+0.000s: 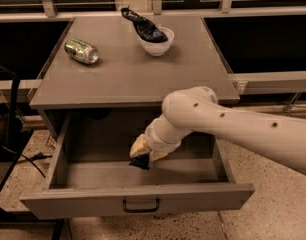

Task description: Pick rxbar blueberry from top drawer and place on counter

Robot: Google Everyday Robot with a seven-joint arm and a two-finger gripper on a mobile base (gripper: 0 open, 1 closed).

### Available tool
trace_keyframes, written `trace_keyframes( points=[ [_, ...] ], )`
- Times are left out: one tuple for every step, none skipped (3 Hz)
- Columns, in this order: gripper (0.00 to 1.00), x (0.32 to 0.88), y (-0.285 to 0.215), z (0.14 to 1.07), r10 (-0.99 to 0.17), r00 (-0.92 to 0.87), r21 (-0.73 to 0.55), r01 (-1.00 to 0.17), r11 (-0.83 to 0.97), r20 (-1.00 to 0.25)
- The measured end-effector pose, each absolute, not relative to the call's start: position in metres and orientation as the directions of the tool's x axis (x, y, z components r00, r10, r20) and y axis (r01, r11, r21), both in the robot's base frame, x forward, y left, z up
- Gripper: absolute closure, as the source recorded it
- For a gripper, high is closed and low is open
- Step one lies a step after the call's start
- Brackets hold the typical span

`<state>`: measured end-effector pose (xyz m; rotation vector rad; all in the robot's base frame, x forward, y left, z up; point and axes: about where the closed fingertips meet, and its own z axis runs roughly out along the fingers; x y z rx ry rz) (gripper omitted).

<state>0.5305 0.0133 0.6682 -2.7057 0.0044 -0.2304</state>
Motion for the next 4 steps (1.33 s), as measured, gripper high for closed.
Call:
trace_keyframes(
  points=[
    [1.0,0.529,-0.002,0.667,-0.034,0.985,-0.393,0.036,-0.919,0.17],
    [1.0,0.53,0.009,0.666,-0.054,0.986,-0.44,0.021,-0.898,0.157],
    [1.0,0.532,0.006,0.671,-0.099,0.987,-0.544,-0.015,-0.839,0.126],
    [1.0,0.529,-0.011,0.692,-0.137,0.987,-0.669,-0.049,-0.742,0.079]
  ],
)
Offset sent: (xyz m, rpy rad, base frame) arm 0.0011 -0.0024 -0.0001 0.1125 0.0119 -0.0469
